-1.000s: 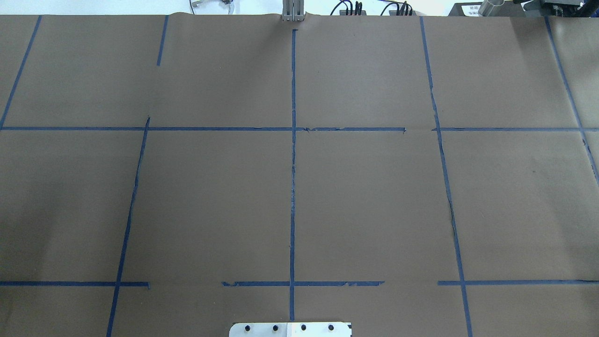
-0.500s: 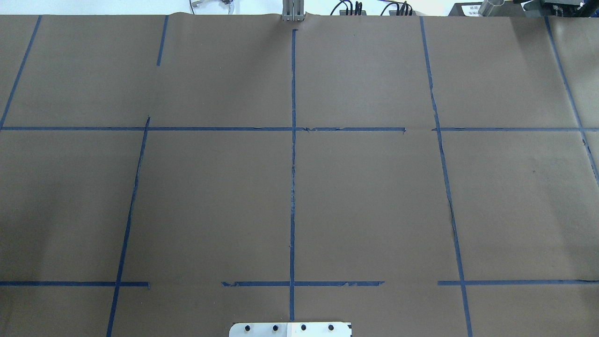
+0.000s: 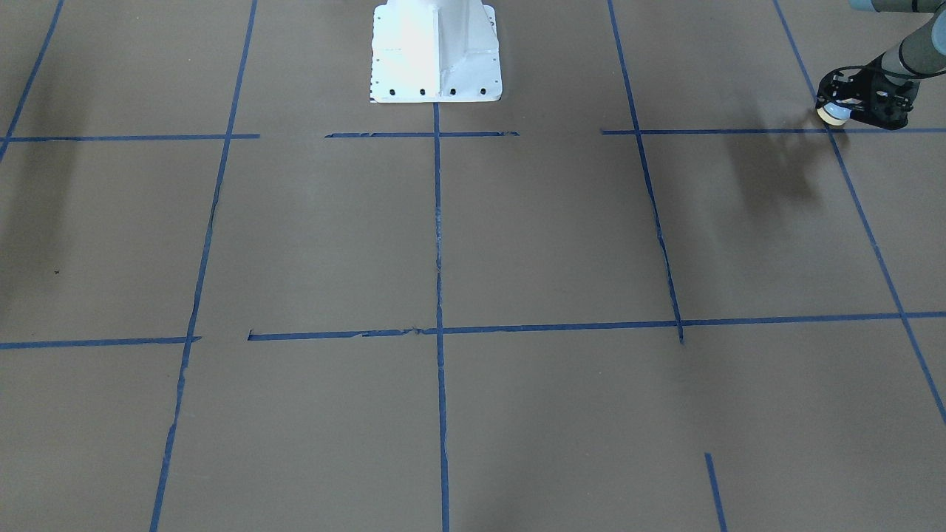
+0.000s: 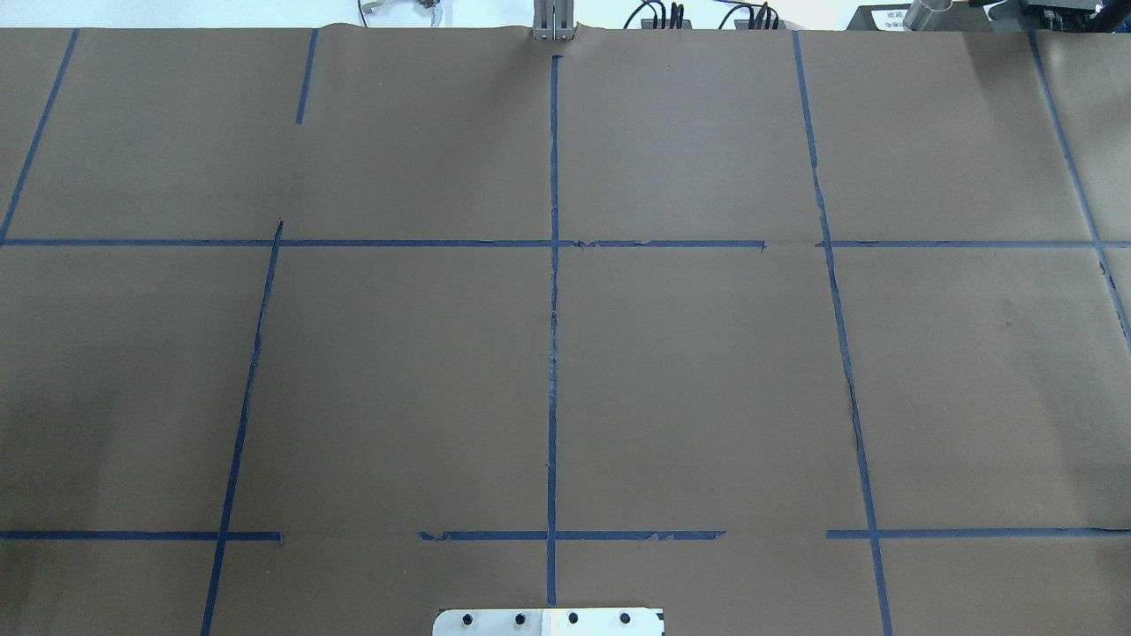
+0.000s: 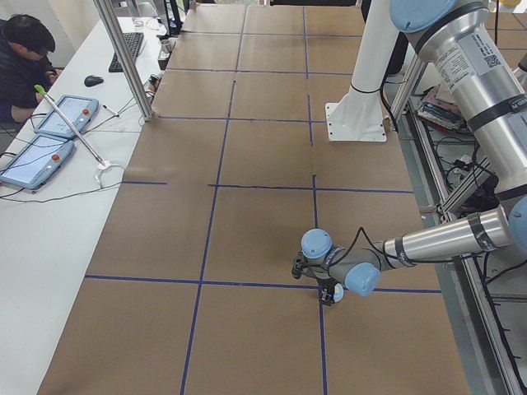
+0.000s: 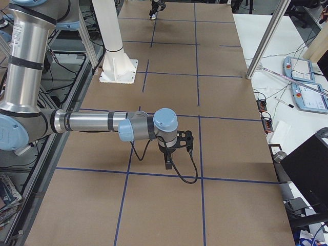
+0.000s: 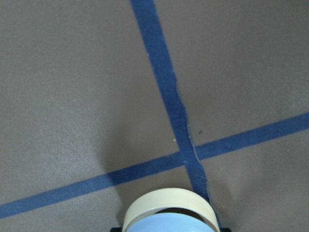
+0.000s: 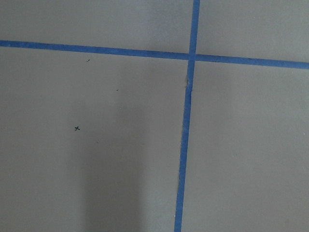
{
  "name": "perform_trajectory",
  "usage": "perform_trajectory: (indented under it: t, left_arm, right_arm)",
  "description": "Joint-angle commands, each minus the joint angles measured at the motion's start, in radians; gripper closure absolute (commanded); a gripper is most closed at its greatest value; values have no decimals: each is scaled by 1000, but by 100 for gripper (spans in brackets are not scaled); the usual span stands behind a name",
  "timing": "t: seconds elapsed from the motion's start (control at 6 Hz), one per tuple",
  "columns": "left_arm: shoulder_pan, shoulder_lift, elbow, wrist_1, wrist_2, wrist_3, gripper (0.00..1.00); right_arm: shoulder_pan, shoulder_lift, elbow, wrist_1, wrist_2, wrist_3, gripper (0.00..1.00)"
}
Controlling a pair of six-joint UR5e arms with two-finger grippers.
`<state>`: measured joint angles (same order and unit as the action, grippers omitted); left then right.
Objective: Place and press bell with both arms
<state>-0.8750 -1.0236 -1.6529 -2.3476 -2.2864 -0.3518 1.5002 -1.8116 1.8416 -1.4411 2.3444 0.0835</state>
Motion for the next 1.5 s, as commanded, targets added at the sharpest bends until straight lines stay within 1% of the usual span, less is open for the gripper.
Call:
perform_trajectory:
  t: [0.0,0.17,0.33,0.5,0.67,1.0,1.17,1.33]
  left_arm:
    - [-207,-18,-118,-2,2,-1,94]
    - [-223,-51,-154,2,5,-9,94]
    - [-234,-131,-148,10,5,-27,94]
    - [-234,-218,-154,74,4,-88,94]
    - [-234,-327,-147,178,4,-98,94]
    - [-225,-593,-124,467,5,-102,94]
    - [-199,-739,-72,560,5,-168,94]
    - [-114,-847,-32,583,21,-282,94]
  right_arm:
    - [0,-2,-1,-1,1,1,0]
    - [0,-2,-1,-1,1,11,0]
    - [0,-2,-2,-1,3,12,0]
    - [-1,-2,-2,-1,6,12,0]
    - [0,-2,-2,-2,6,12,0]
    - [-1,-3,-4,-2,9,13,0]
    - [-2,-2,-4,-2,9,13,0]
    - [-2,-2,-5,-2,7,13,0]
